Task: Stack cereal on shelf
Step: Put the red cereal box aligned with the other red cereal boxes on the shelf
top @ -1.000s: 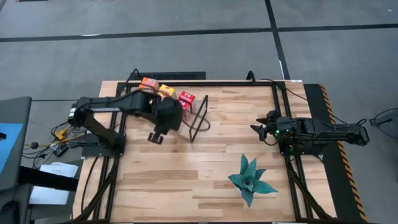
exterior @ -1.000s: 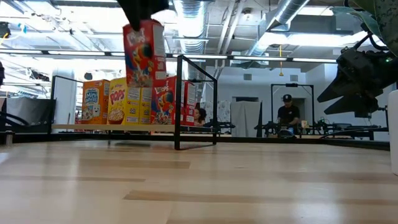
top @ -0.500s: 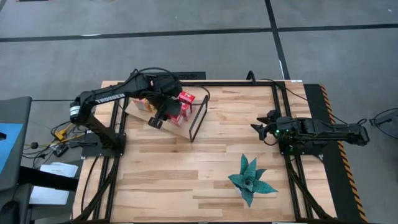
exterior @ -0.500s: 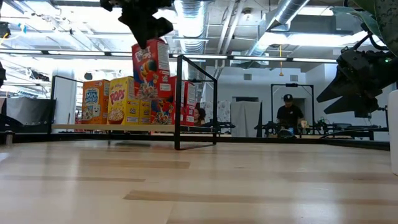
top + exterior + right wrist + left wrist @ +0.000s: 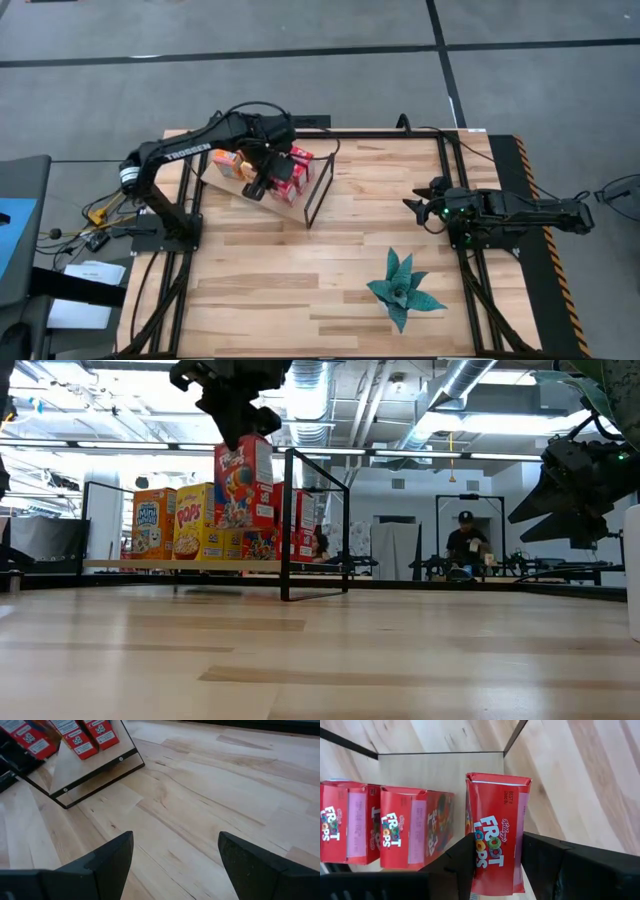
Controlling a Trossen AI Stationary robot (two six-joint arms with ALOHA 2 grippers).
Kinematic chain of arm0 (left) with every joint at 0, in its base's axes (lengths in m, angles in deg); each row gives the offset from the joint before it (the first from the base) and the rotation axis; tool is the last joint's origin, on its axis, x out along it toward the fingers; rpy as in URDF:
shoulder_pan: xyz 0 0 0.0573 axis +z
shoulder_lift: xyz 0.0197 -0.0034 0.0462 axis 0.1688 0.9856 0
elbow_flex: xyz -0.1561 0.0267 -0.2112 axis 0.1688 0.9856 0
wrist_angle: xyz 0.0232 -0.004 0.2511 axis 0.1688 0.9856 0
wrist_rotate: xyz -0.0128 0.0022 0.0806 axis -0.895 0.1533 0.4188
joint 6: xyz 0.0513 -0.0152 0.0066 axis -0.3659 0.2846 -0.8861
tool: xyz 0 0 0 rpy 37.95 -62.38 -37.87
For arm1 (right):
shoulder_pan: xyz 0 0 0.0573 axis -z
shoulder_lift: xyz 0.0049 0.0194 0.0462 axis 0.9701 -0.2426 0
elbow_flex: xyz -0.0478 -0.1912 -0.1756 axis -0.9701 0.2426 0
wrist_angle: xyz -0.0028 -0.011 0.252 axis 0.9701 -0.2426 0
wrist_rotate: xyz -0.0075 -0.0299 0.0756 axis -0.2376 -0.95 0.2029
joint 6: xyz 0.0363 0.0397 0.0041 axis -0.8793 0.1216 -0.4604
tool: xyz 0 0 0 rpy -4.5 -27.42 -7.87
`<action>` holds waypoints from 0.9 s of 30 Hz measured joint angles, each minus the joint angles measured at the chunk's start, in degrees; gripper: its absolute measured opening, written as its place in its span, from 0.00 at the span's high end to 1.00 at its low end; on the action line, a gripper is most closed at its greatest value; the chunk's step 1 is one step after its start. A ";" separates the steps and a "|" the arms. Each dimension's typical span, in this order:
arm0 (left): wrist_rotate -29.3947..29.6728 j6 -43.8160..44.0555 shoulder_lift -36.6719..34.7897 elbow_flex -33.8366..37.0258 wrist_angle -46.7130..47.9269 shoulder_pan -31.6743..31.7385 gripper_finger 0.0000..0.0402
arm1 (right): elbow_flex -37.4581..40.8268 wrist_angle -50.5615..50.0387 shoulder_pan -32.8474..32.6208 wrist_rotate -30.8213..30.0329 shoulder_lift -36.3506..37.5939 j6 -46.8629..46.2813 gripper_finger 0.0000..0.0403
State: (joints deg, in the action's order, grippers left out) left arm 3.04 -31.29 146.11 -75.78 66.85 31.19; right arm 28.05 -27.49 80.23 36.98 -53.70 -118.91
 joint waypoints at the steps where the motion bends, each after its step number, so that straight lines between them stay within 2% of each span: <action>1: -0.40 0.22 -0.02 0.00 0.01 0.22 0.68 | 0.00 0.00 0.00 0.00 -0.01 0.00 0.21; 6: -0.02 0.42 -0.02 0.57 -0.54 0.29 0.68 | 0.00 0.04 0.00 0.00 0.00 0.00 0.21; 9: 1.07 1.01 -0.13 4.79 -2.18 0.27 0.68 | 0.00 0.07 0.00 0.00 0.01 0.02 0.21; 14: 6.17 0.95 -0.48 8.06 -4.50 -0.89 0.68 | 0.00 0.13 0.00 0.00 -0.01 0.02 0.21; 27: 5.28 -0.01 -0.52 8.11 -9.32 -1.44 0.68 | 0.00 0.15 0.00 0.00 -0.01 -0.94 0.21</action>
State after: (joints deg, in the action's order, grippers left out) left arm 8.32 -31.30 145.59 -67.67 57.53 29.75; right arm 28.05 -27.33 80.23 36.98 -53.72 -119.85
